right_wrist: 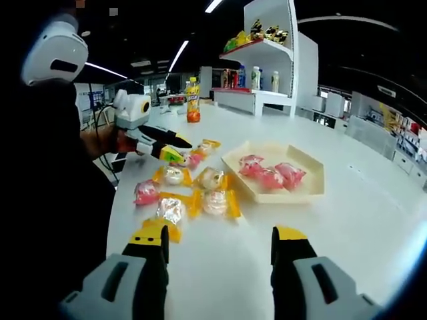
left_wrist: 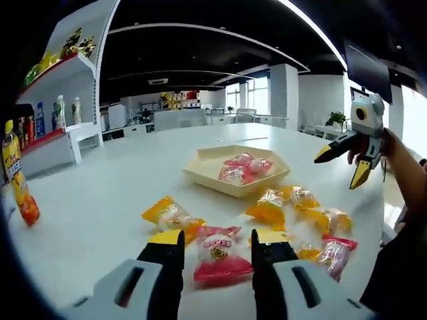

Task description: Pick up the marshmallows scattered on the table and place them into the bowl on the table

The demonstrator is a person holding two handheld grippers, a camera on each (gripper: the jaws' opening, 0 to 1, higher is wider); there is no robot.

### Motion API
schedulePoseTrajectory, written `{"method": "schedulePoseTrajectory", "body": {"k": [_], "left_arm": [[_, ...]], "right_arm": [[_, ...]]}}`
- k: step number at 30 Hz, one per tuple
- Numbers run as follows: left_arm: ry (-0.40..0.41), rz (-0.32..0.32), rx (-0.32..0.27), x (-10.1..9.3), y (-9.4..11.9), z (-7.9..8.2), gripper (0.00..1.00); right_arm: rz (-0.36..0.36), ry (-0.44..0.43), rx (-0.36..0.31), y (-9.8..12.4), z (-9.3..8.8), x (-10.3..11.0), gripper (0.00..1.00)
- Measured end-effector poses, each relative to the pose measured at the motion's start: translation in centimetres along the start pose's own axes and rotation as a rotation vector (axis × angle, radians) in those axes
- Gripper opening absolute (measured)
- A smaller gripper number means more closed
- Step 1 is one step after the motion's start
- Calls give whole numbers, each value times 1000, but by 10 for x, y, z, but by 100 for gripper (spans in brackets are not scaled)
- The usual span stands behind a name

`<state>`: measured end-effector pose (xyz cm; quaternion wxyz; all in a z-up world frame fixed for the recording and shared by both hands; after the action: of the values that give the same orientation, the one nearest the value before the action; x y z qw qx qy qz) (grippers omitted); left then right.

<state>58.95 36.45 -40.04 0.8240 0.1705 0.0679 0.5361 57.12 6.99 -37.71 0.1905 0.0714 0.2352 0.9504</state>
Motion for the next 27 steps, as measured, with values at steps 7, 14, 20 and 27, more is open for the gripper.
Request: {"method": "schedulePoseTrajectory", "body": {"k": [7,14,20,27], "left_arm": [[3,23,23,0,-3,-5,39],[4,16,27,-4,-5,-6,33],[8,9,34,-4,-6,-8,31],[1,15,40,-1,-5,-13,30]], "right_arm": [[-2,-6,-1,-1,-1,1,60],[-9,-8,-6,0,-1,1,60],[-13,-11,-6,0,-3,0,60],[-25,-14,-4,3,-3,-4,60]]}}
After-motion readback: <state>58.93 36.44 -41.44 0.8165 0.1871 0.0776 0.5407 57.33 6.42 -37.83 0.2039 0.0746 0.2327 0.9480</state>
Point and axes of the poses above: the point that each gripper's makers call its tool centre point, and the gripper's own axes: y roughly backward along the fingers, x roughly to its left, z roughly out of its top, the point moved 8 cm from there along y, roughly backward along the fingers, and after that the axes turned 10 degrees about z, right-handed, at the moved point
